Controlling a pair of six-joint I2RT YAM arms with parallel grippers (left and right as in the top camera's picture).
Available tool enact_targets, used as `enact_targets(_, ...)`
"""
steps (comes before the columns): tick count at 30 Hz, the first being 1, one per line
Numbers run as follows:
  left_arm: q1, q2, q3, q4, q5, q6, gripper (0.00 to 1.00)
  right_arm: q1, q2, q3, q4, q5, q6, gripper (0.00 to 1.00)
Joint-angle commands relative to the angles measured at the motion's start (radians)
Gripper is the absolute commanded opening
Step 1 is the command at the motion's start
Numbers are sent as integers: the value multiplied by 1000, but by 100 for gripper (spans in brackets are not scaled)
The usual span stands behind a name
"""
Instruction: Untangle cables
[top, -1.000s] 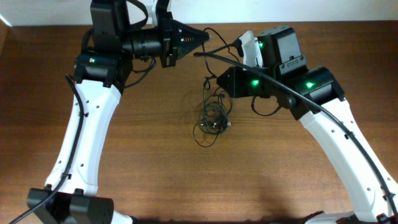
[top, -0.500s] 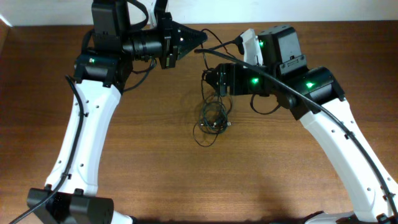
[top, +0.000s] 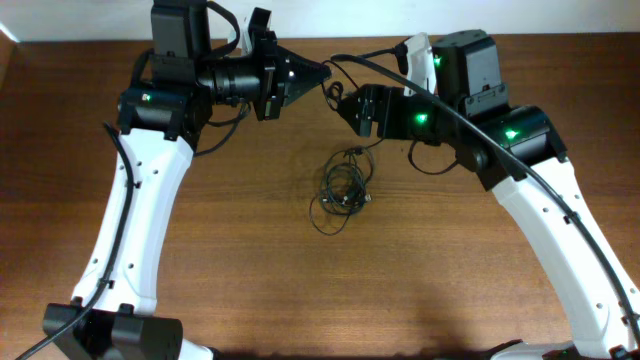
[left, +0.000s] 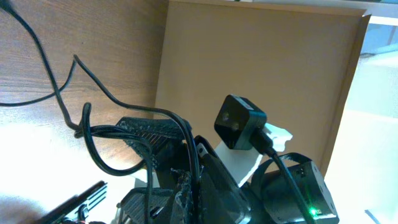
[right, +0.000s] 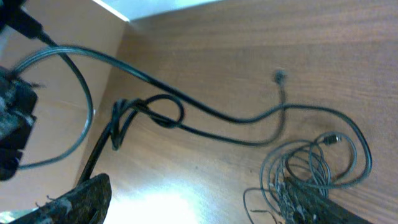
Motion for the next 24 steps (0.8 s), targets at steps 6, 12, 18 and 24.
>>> enact_targets(6,3,-24,10,-2,-31,43,0,-1,-45,10,42,-28,17,87)
enact_targets(12,3,-24,10,-1,-64,43,0,-1,-64,11,29,-27,16,87)
enact_targets(18,0,-24,10,2,41,16,0,3,-24,10,14,-28,17,87)
enact_targets(24,0,-24,10,8,114,16,0,3,3,10,14,-31,16,87)
